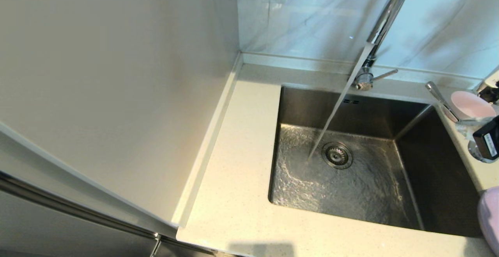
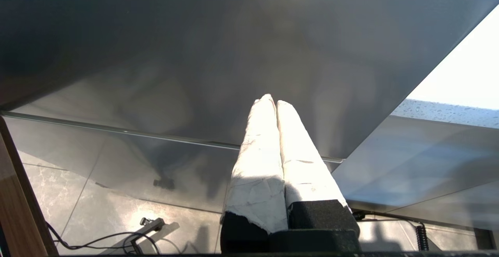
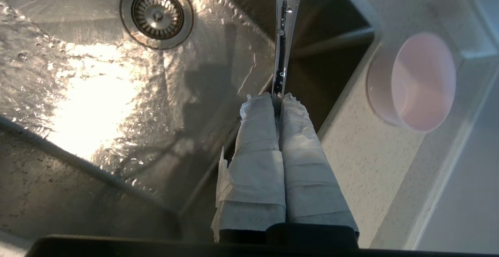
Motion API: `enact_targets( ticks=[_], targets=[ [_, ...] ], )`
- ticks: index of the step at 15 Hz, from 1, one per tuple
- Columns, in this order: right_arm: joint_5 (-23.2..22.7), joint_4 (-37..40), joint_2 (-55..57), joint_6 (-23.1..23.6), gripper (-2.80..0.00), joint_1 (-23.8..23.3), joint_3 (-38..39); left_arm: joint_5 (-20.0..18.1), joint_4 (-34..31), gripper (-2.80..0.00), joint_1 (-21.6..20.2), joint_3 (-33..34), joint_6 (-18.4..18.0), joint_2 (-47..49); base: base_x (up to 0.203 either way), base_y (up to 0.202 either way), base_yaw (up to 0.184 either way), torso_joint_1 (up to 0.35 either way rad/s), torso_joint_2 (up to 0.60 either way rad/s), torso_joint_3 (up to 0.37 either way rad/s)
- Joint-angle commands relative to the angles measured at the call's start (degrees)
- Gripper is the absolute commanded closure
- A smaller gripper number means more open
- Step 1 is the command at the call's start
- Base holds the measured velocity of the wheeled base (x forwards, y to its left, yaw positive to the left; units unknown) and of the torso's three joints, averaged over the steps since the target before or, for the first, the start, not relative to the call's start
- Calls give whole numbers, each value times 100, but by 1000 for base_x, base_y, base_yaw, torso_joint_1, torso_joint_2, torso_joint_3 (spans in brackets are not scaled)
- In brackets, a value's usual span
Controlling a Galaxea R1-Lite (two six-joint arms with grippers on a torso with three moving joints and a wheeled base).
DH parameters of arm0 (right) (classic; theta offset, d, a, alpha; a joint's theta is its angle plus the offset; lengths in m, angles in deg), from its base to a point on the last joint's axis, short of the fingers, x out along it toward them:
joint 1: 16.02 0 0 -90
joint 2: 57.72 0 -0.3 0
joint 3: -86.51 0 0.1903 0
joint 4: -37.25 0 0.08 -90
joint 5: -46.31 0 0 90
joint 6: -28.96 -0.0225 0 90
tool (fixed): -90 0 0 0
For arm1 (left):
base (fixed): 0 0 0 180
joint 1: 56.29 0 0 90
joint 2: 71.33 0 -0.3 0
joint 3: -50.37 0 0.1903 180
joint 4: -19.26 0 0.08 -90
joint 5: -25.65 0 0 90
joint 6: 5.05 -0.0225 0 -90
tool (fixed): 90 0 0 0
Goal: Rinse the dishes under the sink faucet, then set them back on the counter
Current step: Place the spoon on the plate
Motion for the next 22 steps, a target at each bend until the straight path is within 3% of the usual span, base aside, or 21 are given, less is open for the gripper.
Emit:
enact_targets(
  ticks=[1, 3, 4, 6, 10, 13, 15, 19, 22],
  targets=[
    [3, 117, -30, -115, 0, -65, -311, -8, 0, 0, 0, 0, 0, 0, 0, 0, 0, 0, 0, 0],
    [25, 816, -91, -267, 0, -186, -1282, -8, 0, 0, 0, 0, 0, 0, 0, 0, 0, 0, 0, 0],
    [38, 1247, -175, -322, 0, -337, -1481, 1, 0, 0, 0, 0, 0, 0, 0, 0, 0, 0, 0, 0],
    [45, 1350, -294, -263, 0, -671, -1450, 1, 0, 0, 0, 0, 0, 0, 0, 0, 0, 0, 0, 0],
    [23, 1426, -543, 664, 0, -1626, -961, 1, 0, 0, 0, 0, 0, 0, 0, 0, 0, 0, 0, 0],
    [-83, 2584, -763, 1214, 0, -2032, -909, -6, 0, 0, 0, 0, 0, 0, 0, 0, 0, 0, 0, 0],
    [-90, 3161, -783, 1321, 0, -2102, -806, -7, 0, 0, 0, 0, 0, 0, 0, 0, 0, 0, 0, 0],
    [-51, 3155, -659, 1263, 0, -2175, 88, 1, 0, 0, 0, 0, 0, 0, 0, 0, 0, 0, 0, 0],
    [289, 2711, -438, 984, 0, -2287, 435, 1, 0, 0, 0, 0, 0, 0, 0, 0, 0, 0, 0, 0]
  ],
)
